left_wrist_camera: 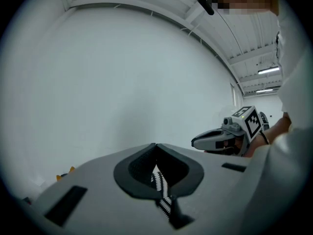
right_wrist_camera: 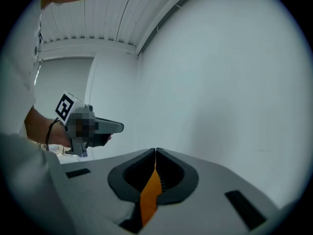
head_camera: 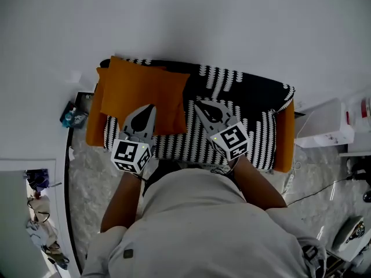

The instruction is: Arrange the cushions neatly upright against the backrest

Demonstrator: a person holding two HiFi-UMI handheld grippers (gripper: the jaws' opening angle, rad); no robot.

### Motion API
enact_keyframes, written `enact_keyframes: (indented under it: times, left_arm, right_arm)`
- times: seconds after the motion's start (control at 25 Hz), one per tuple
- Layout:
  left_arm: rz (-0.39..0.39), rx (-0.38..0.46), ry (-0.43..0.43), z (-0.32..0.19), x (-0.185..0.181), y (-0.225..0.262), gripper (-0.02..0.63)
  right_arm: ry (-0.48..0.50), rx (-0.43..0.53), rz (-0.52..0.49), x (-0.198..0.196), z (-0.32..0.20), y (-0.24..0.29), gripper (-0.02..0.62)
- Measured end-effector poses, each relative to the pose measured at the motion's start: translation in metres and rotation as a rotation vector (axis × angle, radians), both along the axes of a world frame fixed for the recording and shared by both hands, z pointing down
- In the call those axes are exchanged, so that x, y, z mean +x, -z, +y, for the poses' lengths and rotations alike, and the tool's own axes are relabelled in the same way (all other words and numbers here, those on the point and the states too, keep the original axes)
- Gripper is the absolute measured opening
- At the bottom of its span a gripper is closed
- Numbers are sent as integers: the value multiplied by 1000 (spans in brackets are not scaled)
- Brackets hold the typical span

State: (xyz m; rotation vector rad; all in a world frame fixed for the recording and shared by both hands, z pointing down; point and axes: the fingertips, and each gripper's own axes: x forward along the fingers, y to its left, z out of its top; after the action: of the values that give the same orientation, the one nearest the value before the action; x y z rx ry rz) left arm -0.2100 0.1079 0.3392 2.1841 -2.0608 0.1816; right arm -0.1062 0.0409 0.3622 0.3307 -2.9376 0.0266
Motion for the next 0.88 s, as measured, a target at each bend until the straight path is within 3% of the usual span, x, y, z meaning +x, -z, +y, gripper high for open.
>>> enact_keyframes:
  times: [0.36,0.88]
  left_arm:
    - [-24,-41,-116,-54,-92,-3,9]
    - [-65,-112,-278,-93,-219,-30,11]
  right_arm:
    - [-55,-3,16,-84,-43,0,28]
    - [-138,-12,85,-197,-70,-22,29]
